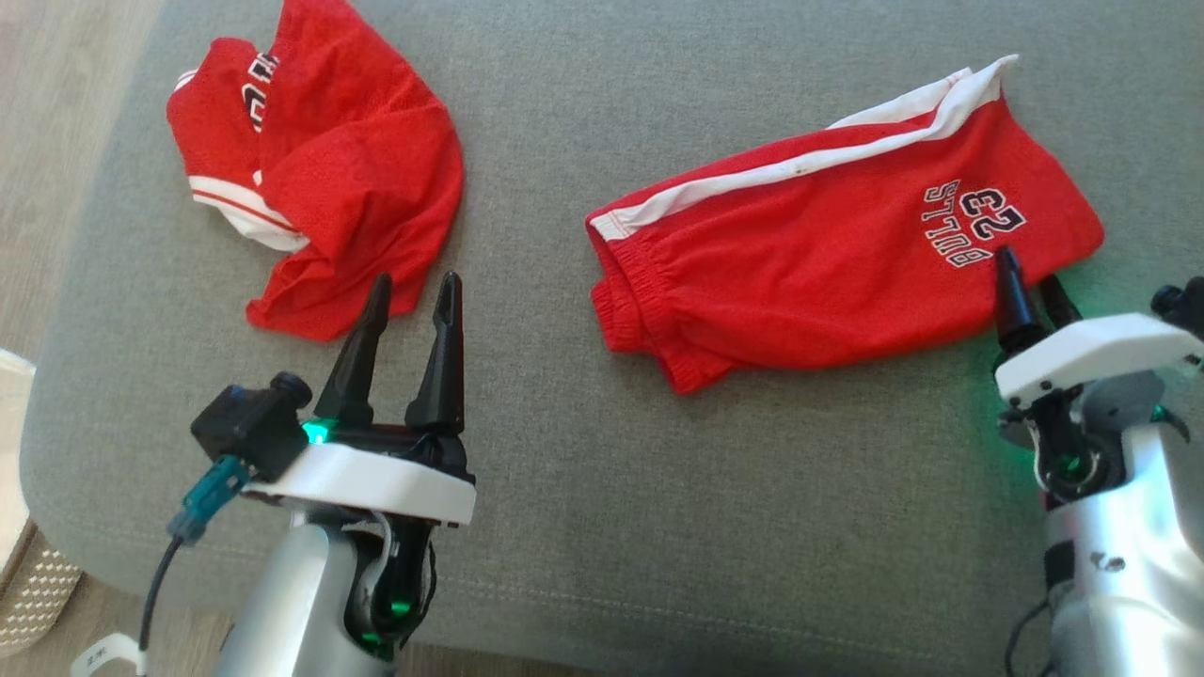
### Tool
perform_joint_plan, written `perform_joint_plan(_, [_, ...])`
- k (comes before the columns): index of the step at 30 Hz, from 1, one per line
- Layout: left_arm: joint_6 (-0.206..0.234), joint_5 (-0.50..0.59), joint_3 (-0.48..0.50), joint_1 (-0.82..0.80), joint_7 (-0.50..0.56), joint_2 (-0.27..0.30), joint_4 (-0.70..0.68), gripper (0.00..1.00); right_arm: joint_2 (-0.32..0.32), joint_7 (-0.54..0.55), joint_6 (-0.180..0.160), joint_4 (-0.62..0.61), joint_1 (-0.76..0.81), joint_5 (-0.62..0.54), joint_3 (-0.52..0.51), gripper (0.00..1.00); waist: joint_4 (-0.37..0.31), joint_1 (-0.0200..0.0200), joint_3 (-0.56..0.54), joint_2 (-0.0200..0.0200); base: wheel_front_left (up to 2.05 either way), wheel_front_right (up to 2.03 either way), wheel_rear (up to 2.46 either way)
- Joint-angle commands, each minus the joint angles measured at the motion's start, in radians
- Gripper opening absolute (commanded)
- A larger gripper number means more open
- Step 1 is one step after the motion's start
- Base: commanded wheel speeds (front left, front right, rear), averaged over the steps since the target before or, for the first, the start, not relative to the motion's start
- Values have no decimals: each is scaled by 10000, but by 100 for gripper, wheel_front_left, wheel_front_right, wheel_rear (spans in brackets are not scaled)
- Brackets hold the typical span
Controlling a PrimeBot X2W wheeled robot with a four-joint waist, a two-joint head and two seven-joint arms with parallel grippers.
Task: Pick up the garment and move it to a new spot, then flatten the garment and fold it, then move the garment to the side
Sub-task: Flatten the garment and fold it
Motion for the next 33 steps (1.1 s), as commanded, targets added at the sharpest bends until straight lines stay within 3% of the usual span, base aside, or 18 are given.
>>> perform_joint_plan(1, [75, -81, 243, -484, -57, 36, -283, 100, 78, 178, 21, -127, -510, -132, 114, 100, 48, 0, 86, 0, 0, 0, 0])
perform_joint_plan(16, [202, -747, -175, -1002, -57, 36, -598, 100, -106, 1681, 21, 1392, -1845, -1423, -875, 100, 774, 0, 496, 0, 0, 0, 0])
perform_joint_plan(17, [206, -747, -152, -993, -57, 36, -595, 100, -100, 1716, 21, 1454, -1915, -1479, -954, 75, 800, 0, 502, 0, 0, 0, 0])
perform_joint_plan(18, [206, -743, -127, -975, -57, 36, -585, 100, -94, 1733, 21, 1514, -1976, -1535, -1033, 31, 822, 0, 508, 0, 0, 0, 0])
perform_joint_plan(19, [202, -738, -104, -954, -57, 36, -574, 100, -88, 1726, 21, 1560, -2022, -1594, -1105, 0, 839, 0, 510, 0, 0, 0, 0])
perform_joint_plan(33, [200, -597, 107, -846, -57, 35, -471, 100, -130, -406, 21, 1568, -2011, -2463, -2357, 0, 354, 0, 143, 0, 0, 0, 0])
